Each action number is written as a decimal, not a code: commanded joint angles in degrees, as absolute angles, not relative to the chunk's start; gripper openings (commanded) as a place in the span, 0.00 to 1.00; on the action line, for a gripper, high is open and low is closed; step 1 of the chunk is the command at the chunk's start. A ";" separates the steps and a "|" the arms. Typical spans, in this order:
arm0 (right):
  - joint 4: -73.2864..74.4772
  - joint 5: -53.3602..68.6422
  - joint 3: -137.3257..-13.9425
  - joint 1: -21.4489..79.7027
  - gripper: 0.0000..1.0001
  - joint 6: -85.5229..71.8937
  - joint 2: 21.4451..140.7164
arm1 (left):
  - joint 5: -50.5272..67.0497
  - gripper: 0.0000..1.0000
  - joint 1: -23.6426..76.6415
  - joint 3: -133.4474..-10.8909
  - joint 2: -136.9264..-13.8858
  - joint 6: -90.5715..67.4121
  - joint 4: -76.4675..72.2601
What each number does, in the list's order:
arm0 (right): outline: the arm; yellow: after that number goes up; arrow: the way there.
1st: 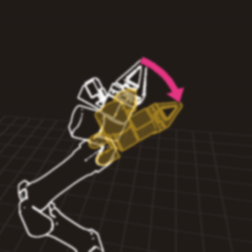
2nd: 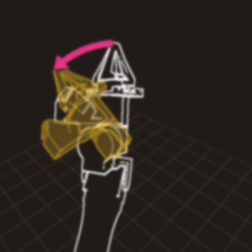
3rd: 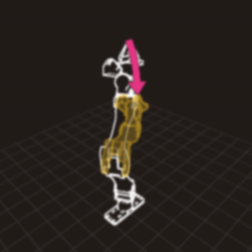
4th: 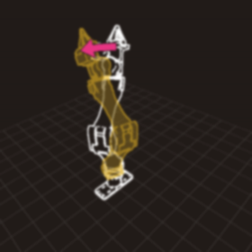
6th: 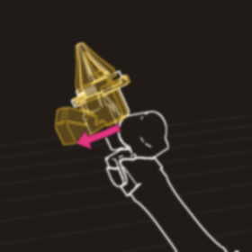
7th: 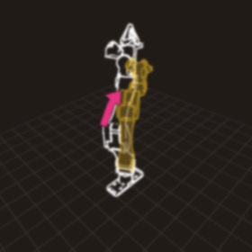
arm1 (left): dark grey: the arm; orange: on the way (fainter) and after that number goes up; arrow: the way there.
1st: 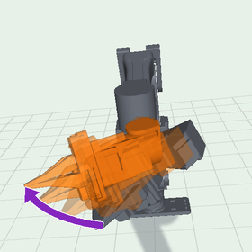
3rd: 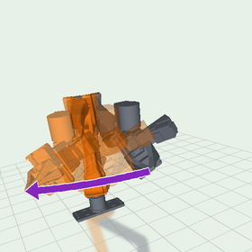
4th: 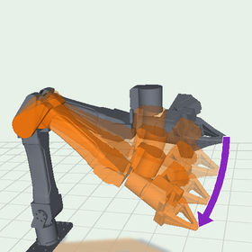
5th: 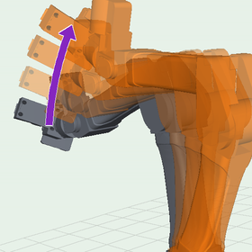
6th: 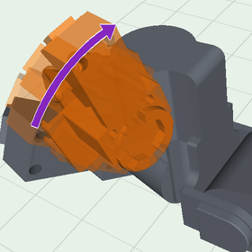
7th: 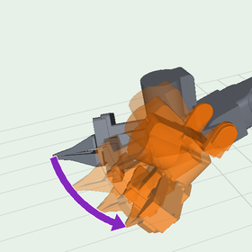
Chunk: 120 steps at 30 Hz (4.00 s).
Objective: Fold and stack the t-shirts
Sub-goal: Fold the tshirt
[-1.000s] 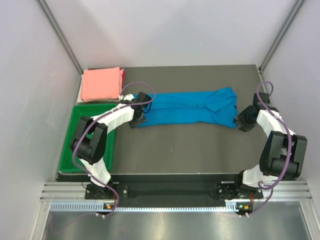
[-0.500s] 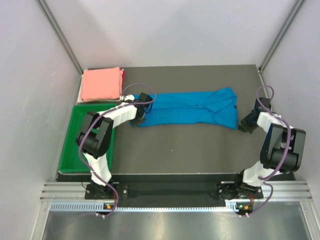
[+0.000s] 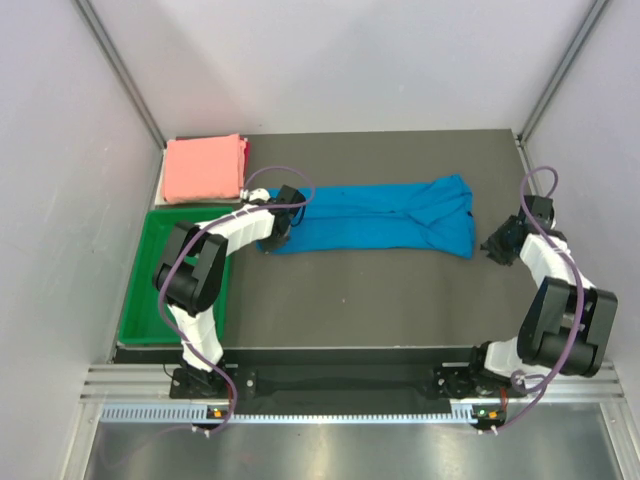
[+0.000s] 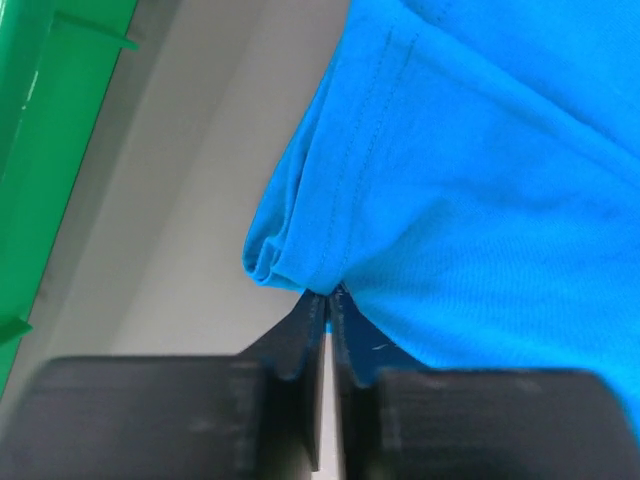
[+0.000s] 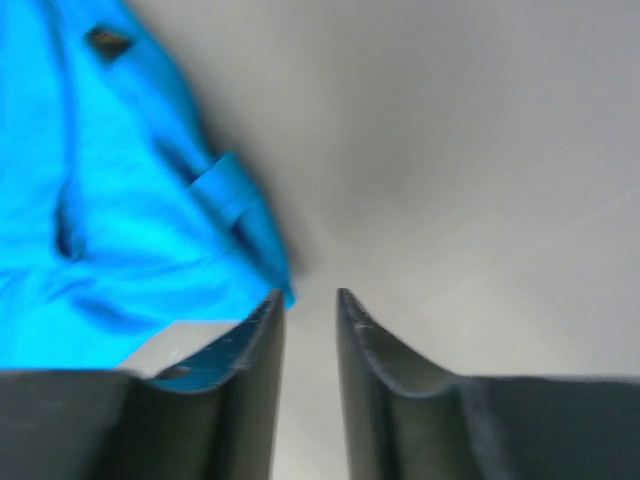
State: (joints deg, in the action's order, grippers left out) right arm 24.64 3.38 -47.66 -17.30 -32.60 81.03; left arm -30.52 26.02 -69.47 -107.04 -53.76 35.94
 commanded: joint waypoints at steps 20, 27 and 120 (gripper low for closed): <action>13.62 -0.08 -42.54 -9.58 0.39 -36.21 84.90 | -32.78 0.11 26.19 -70.40 -108.63 -51.86 38.76; 24.15 -9.57 -48.42 -9.58 0.00 -32.70 85.17 | -35.85 0.00 26.28 -71.98 -108.54 -50.89 41.83; 13.97 2.63 -78.57 11.51 0.11 -30.59 111.44 | -34.54 0.34 20.04 -80.95 -115.40 -42.54 49.13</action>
